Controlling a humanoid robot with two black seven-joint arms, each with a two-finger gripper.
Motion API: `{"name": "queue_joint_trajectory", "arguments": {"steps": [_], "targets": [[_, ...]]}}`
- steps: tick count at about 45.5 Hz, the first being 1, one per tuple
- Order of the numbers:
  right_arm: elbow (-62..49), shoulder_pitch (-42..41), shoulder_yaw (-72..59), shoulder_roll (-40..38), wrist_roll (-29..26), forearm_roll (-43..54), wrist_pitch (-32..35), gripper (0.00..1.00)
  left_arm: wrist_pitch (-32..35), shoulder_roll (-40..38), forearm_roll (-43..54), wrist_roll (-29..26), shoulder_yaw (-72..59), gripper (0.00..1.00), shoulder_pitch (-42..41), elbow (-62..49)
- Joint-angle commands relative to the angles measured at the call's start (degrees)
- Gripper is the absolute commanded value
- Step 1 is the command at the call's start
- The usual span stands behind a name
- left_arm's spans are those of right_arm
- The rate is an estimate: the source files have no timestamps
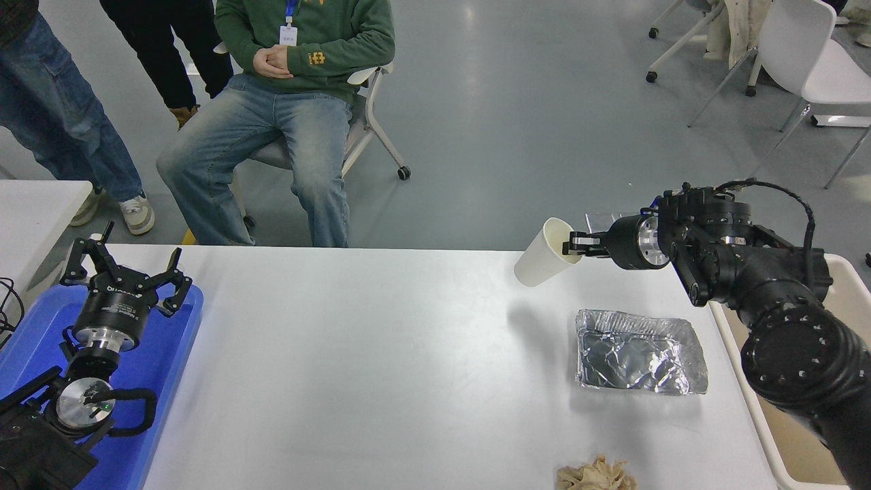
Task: Clean the table surface
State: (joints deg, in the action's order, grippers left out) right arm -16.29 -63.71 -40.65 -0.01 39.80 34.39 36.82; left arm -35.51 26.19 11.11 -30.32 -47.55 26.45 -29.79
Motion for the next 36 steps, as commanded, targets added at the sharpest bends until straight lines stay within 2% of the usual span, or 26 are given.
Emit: {"name": "queue_joint_trajectory", "arguments": {"steps": [1, 19, 36], "targets": [[-15.0, -0.4, -0.2, 0.0, 5.4, -6.3, 13.2, 0.00, 0.0, 0.0, 0.0, 0.0, 0.0, 1.00, 0.0, 0.0], [-27.6, -0.3, -1.1, 0.0, 9.3, -11.5, 13.2, 0.00, 0.0, 0.0, 0.0, 0.0, 0.0, 1.00, 0.0, 0.0], [-28.7, 0.3, -1.4, 0.0, 9.4, -11.5, 13.2, 0.00, 0.0, 0.0, 0.0, 0.0, 0.0, 1.00, 0.0, 0.0]]}}
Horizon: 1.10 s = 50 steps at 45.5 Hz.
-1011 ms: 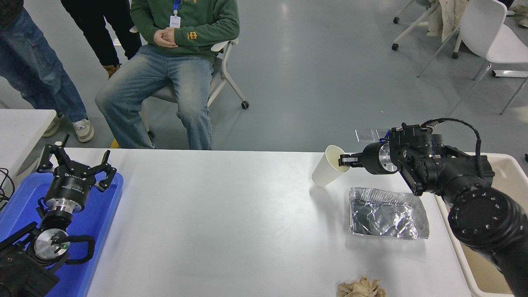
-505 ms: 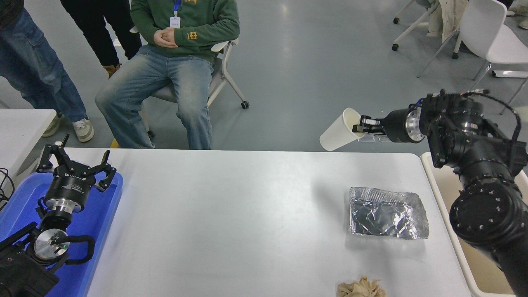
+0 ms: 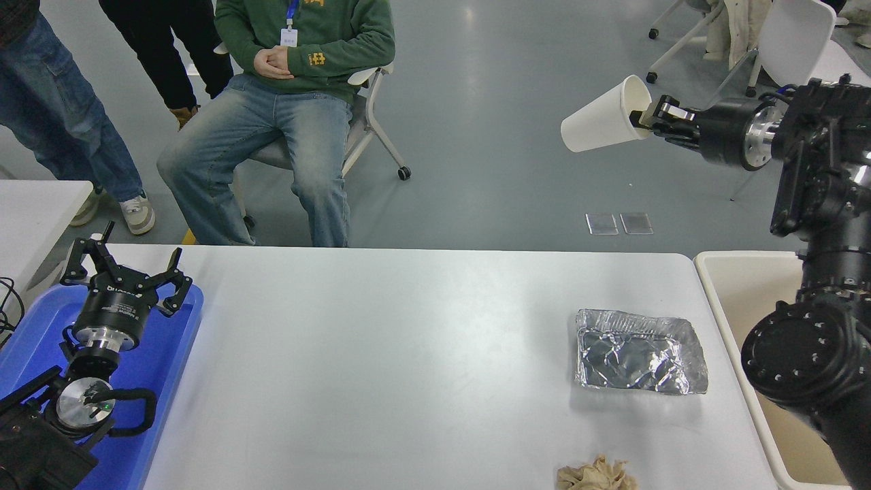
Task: Clean the table surface
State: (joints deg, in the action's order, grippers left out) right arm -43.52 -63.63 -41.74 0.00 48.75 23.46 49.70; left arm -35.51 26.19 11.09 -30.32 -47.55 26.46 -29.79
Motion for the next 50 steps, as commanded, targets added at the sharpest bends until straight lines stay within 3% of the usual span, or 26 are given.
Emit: {"name": "queue_joint_trajectory", "arguments": {"steps": [1, 10, 15, 36, 50], "targets": [[-1.6, 0.2, -0.3, 0.0, 0.4, -0.5, 0.3, 0.00, 0.0, 0.0, 0.0, 0.0, 0.0, 1.00, 0.0, 0.0], [-1.7, 0.4, -3.2, 0.0, 0.4, -0.9, 0.3, 0.00, 0.0, 0.0, 0.0, 0.0, 0.0, 1.00, 0.0, 0.0], [-1.5, 2.8, -9.3, 0.0, 0.2, -6.0, 0.3, 0.00, 0.0, 0.0, 0.0, 0.0, 0.0, 1.00, 0.0, 0.0], [-6.2, 2.3, -8.7, 0.0, -0.7, -7.1, 0.3, 0.00, 0.1, 0.0, 0.0, 0.0, 0.0, 1.00, 0.0, 0.0], [2.0, -0.7, -2.2, 0.0, -3.7, -6.8, 0.3, 0.00, 0.0, 0.0, 0.1, 0.0, 0.0, 1.00, 0.0, 0.0]]}}
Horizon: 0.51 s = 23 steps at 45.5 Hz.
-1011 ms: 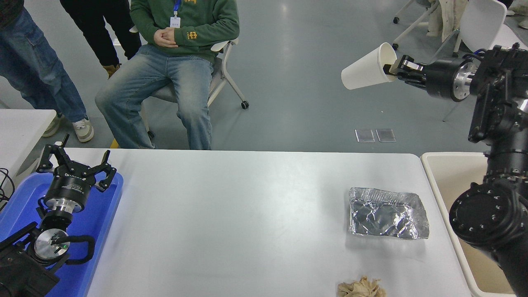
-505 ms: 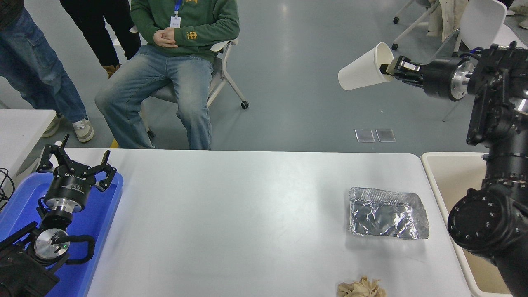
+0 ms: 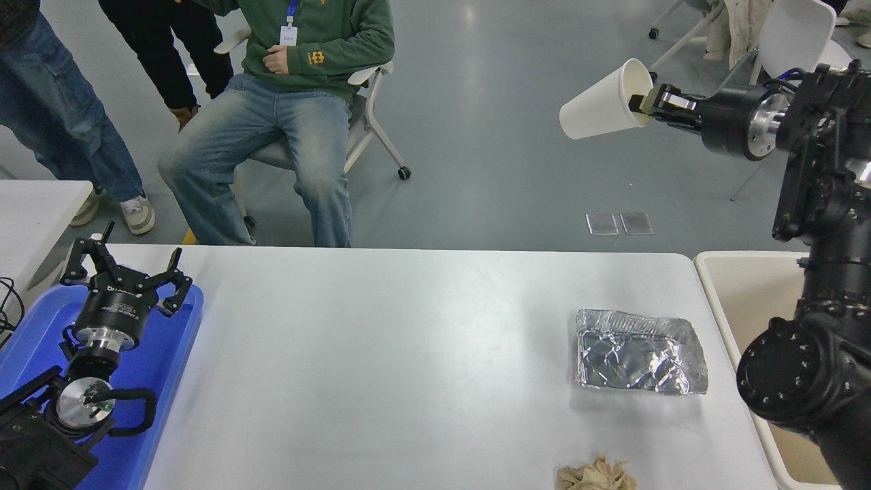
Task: Clean the table surface
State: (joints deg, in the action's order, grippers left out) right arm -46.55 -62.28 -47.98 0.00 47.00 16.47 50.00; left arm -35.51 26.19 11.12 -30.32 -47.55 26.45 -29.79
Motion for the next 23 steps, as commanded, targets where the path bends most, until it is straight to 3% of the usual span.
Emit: {"name": "queue_joint_trajectory", "arguments": {"steps": [1, 19, 23], "targets": [[5.8, -2.4, 4.2, 0.0, -2.0, 0.2, 0.0, 0.00, 0.0, 0.0, 0.0, 0.0, 0.0, 1.00, 0.0, 0.0], [27.9, -13.2, 21.7, -0.9, -3.0, 14.0, 0.0, 0.00, 0.0, 0.0, 0.0, 0.0, 0.0, 1.00, 0.0, 0.0], [34.0, -15.1, 24.2, -3.7, -3.0, 16.8, -3.1, 0.00, 0.0, 0.0, 0.0, 0.0, 0.0, 1.00, 0.0, 0.0]]}}
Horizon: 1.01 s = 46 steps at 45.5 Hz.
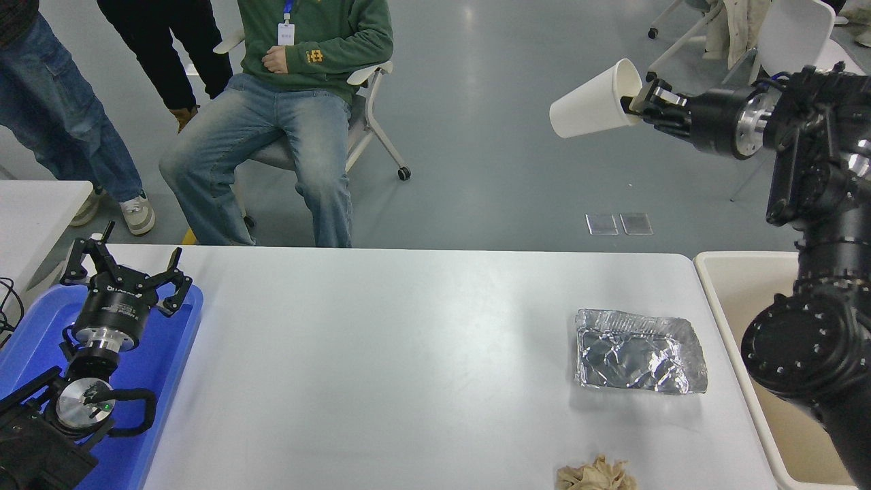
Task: Clean the table surface
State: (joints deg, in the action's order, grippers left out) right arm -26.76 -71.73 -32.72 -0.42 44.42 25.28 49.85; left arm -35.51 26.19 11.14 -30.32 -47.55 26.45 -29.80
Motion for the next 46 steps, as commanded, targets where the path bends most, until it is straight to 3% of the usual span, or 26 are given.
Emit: {"name": "queue_joint_trajectory", "arguments": {"steps": [1, 21, 31, 46], "targets": [[15.8, -6.1, 9.3, -4.1, -0.5, 8.6, -3.7, 0.00, 0.0, 0.0, -0.1, 0.0, 0.0, 1.00, 0.0, 0.0], [59.0, -11.5, 8.9, -23.7, -6.4, 8.4, -26.3, 0.00, 0.0, 0.0, 0.0, 0.0, 0.0, 1.00, 0.0, 0.0], [69.0, -10.9, 8.5, -28.2, -6.8, 9.2, -33.7, 0.00, 0.0, 0.0, 0.0, 0.0, 0.0, 1.00, 0.0, 0.0], [72.8, -10.9, 8.5, -30.5, -7.4, 9.1, -35.7, 0.00, 0.0, 0.0, 0.0, 0.0, 0.0, 1.00, 0.0, 0.0]]}}
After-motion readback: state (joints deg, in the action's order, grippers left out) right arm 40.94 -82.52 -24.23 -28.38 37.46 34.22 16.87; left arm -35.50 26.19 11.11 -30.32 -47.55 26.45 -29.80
